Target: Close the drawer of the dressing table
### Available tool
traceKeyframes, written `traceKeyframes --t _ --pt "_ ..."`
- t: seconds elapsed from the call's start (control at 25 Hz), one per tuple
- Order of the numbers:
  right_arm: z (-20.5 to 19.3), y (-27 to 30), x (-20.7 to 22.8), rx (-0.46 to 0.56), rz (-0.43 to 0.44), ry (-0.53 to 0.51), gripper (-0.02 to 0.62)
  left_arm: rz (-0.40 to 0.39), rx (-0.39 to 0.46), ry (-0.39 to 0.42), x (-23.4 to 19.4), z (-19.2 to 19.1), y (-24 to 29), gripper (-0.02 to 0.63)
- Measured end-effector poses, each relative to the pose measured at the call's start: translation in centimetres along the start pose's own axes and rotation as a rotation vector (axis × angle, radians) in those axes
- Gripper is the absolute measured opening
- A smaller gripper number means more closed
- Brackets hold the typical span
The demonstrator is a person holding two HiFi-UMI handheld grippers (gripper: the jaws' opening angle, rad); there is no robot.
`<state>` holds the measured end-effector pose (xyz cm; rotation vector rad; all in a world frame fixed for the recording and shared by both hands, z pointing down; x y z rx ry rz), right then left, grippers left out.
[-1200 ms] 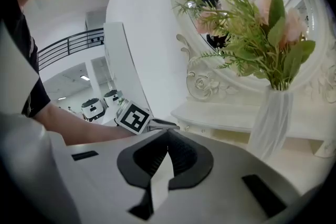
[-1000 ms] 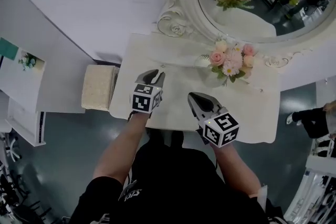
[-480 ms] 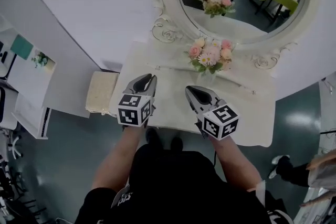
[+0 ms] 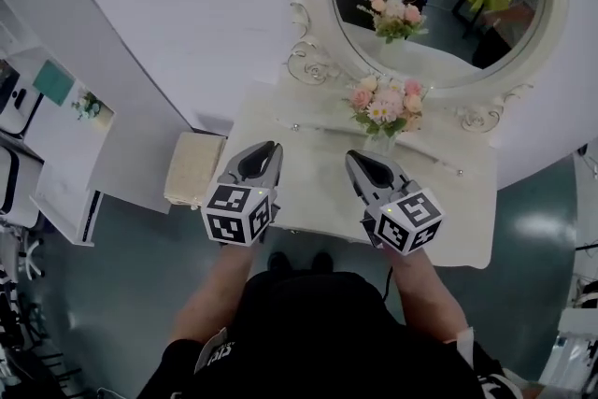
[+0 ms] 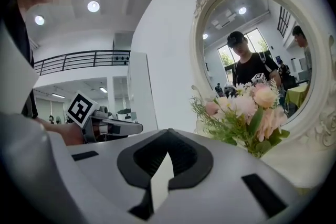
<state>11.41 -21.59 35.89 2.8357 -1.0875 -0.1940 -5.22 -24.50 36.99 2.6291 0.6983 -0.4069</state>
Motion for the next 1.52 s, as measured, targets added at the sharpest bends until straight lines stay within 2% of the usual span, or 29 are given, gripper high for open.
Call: traceKeyframes --t 0.12,0.32,0.48,0.76,1.52 --pt "1.4 0.6 0.0 0.03 -0.022 -0.009 -0.006 -0.02 0.022 -0.017 -0.6 1.6 -0.9 0.049" --pt "2.8 2.2 -0.7 0.064 -0.025 -0.011 -0.006 -0.013 0.054 0.043 -2.3 4.1 -2.1 0.046" --pt "3.2 3.4 -1.6 0.059 -0.021 -0.034 -0.008 0.008 0.083 0.039 -4.0 4.8 -2.7 0.044" --pt "3.3 4.1 -1.8 0.036 -0.024 -0.066 -0.008 0.005 0.082 0.032 -5.2 4.8 -2.5 0.04" --pt "3.1 4.9 -2.2 0.024 -0.006 -0.068 -0.008 -0.01 0.053 0.033 -5.6 4.5 -2.4 0.031"
Point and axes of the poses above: the fingertips, and each gripper's own axes: y forward along the fingers, x to its right, z out of its top, the point moved 3 cm from there along -y, backward along the fingers, and after that the axes turned 15 degrees about -y, right-handed, at the moved point
